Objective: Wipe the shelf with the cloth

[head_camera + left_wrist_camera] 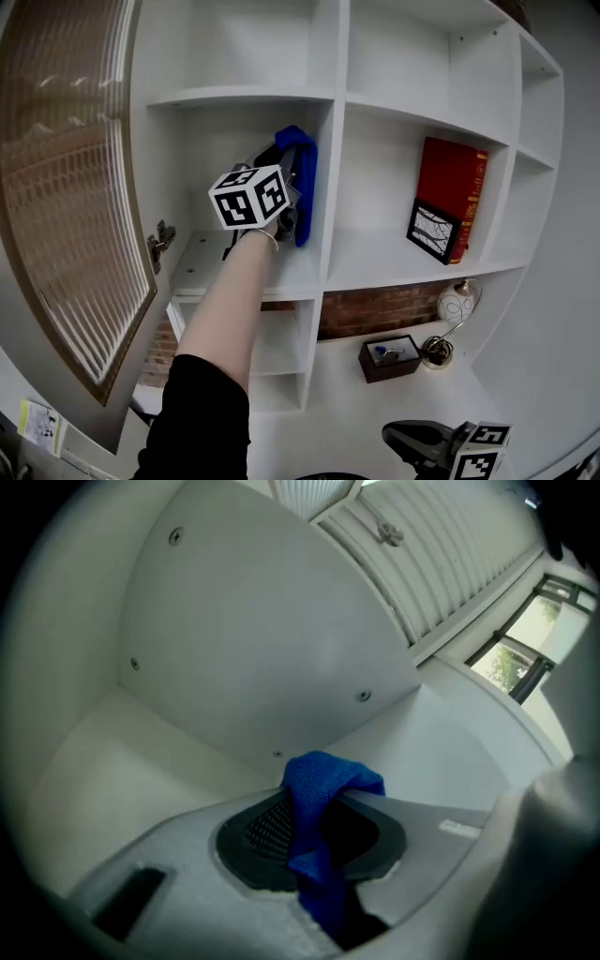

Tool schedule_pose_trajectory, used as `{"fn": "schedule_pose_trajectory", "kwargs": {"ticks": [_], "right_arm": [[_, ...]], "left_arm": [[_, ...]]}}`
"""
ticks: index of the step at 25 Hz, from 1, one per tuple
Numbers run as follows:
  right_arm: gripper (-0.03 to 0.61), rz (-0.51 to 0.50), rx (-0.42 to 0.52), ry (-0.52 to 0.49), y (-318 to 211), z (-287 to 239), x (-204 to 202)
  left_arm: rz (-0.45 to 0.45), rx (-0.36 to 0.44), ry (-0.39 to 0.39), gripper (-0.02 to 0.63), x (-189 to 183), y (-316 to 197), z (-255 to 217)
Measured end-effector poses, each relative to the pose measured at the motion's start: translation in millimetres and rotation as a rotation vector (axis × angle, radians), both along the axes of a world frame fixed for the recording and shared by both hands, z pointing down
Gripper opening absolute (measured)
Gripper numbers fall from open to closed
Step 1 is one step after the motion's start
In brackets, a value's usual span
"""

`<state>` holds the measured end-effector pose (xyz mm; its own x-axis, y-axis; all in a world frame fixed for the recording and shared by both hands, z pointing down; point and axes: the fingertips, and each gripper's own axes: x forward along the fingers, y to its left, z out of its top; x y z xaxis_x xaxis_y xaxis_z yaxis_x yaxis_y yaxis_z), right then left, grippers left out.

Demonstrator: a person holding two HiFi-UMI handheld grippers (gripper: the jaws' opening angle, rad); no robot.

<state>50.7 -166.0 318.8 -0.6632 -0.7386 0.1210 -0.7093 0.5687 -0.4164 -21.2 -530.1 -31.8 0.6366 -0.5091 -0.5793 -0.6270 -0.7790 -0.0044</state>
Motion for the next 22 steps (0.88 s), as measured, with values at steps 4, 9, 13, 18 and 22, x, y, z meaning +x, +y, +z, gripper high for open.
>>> {"fn": "schedule_pose_trajectory", "kwargs": {"ticks": [4, 9, 13, 18, 22], "right_arm": [[0.009, 0.072, -0.019, -0.022, 10, 3, 16], [0.009, 0.141, -0.033, -0.044, 15, 9, 29], [0.009, 0.15, -0.024, -0.051, 15, 4, 28], [0.009, 0.074, -0.019, -0.04, 7, 3, 7], [0.009, 0.008, -0.006, -0.027, 4, 0, -10]], "left_arm": [[0.001, -0.093, 0.037, 0.058, 0, -37, 14], [-0.032, -0.12, 0.005, 0.057, 18, -53, 21], [0.015, -0.144, 0.072, 0.049, 19, -46, 19], [0.088, -0.117, -0.006, 0.048, 22, -20, 19], [0.075, -0.069, -0.162, 0.048, 25, 3, 21]]}}
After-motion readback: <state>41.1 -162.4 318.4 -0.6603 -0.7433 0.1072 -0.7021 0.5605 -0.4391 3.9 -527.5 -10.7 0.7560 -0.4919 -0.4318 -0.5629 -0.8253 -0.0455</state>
